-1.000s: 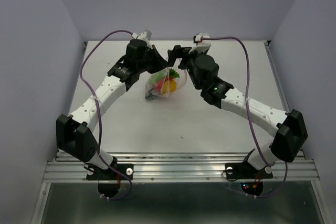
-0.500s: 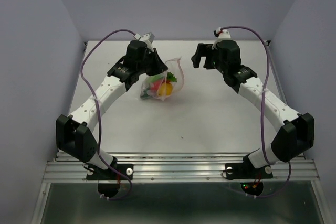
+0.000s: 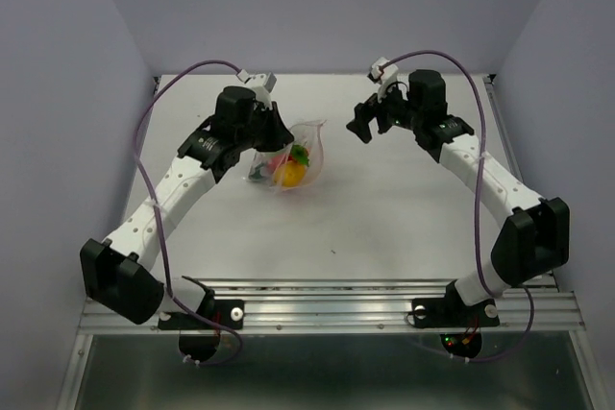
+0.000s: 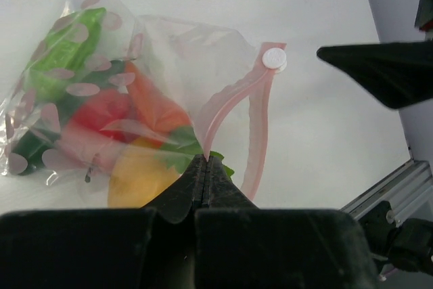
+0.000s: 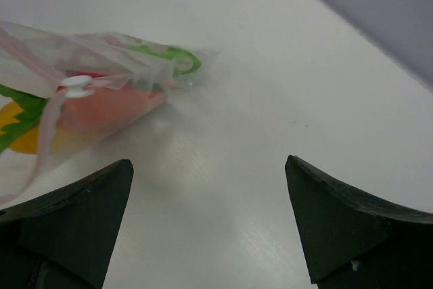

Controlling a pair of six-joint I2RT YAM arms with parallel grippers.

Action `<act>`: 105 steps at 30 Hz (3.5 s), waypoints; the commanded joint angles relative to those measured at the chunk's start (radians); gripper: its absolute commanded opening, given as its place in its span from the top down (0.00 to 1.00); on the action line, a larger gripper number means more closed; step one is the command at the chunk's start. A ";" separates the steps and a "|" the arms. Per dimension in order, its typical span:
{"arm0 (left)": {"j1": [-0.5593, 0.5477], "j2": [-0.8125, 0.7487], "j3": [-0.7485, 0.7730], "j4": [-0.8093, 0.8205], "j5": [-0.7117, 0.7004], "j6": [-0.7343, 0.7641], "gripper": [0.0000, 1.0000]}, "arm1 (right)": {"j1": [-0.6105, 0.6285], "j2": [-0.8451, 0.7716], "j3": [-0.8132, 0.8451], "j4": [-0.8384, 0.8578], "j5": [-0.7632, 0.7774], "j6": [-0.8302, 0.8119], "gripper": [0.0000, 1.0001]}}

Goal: Place the food in the zip-top bag and seal the zipper

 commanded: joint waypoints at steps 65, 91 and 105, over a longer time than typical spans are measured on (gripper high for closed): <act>0.006 -0.338 -0.184 -0.038 0.136 0.101 0.83 | 0.078 0.144 0.072 0.032 -0.713 -0.328 0.99; 0.004 0.031 0.231 0.118 0.385 0.436 0.01 | 0.078 0.164 0.529 -0.572 -0.133 -0.096 0.99; 0.006 0.064 0.206 0.172 0.662 0.834 0.01 | 0.078 0.174 0.564 -0.638 -0.361 -0.188 0.99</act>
